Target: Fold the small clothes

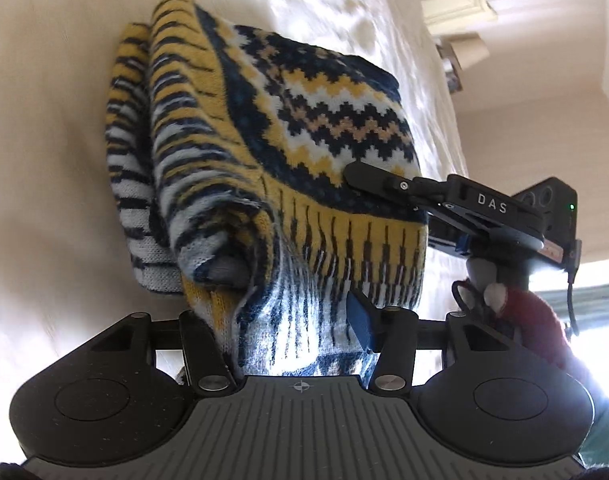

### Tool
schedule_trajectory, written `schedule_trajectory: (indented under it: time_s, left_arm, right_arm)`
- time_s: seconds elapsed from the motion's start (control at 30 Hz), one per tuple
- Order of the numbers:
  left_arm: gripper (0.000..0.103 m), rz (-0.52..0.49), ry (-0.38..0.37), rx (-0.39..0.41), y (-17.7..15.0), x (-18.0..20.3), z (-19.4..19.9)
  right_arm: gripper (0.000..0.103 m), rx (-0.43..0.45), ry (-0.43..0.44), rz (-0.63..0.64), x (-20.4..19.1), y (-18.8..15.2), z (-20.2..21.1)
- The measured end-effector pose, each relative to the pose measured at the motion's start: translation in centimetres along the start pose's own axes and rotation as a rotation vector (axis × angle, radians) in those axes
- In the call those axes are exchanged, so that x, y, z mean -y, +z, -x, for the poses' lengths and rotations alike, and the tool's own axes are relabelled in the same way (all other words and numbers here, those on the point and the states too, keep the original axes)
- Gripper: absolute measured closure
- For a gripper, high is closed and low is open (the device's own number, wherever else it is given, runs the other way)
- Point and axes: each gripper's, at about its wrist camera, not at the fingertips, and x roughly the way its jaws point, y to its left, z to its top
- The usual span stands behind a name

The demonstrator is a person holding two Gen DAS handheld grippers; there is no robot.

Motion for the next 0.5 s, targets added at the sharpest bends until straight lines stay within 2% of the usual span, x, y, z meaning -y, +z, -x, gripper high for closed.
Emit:
schedule_trajectory:
  time_s: [0.27,0.37,0.43,0.5]
  left_arm:
    - [0.053,-0.017,0.005,-0.099,-8.7,3.7,-3.8]
    - [0.053,-0.053,0.087,-0.116,-11.0,4.6,-5.0]
    - [0.053,-0.07,0.161,-0.099,-11.8,4.7,-5.2]
    - [0.053,-0.065,0.201,-0.065,-12.6,4.7,-4.5]
  right_arm:
    - [0.053,-0.048,-0.075,-0.011,3.7,-7.0,6.1]
    - [0.048,-0.062,-0.112,-0.004,4.6,-9.0,7.3]
    - [0.041,-0.066,-0.153,0.022,4.8,-9.8,7.5]
    - [0.033,-0.061,-0.181,0.055,4.8,-10.5,7.7]
